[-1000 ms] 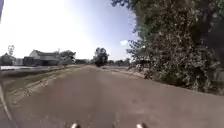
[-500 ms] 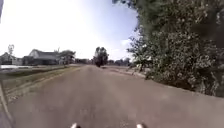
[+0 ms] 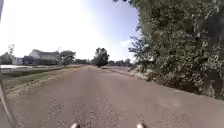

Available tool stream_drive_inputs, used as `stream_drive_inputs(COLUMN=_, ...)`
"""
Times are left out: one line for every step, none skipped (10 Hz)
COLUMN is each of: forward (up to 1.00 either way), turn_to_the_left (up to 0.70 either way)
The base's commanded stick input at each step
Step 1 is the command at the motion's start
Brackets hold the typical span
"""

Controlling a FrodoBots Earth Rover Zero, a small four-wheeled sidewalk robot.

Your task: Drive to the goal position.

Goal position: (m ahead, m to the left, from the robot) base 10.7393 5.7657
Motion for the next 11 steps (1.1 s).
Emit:
stream_drive_inputs(forward=0.7, turn_to_the_left=0.12)
stream_drive_inputs(forward=0.7, turn_to_the_left=0.35)
stream_drive_inputs(forward=0.7, turn_to_the_left=0.06)
stream_drive_inputs(forward=0.7, turn_to_the_left=0.0)
stream_drive_inputs(forward=0.7, turn_to_the_left=0.0)
stream_drive_inputs(forward=0.7, turn_to_the_left=0.0)
stream_drive_inputs(forward=0.62, turn_to_the_left=0.0)
stream_drive_inputs(forward=0.12, turn_to_the_left=0.0)
stream_drive_inputs(forward=0.0, turn_to_the_left=0.0)
stream_drive_inputs(forward=0.0, turn_to_the_left=0.0)
stream_drive_inputs(forward=0.0, turn_to_the_left=0.0)
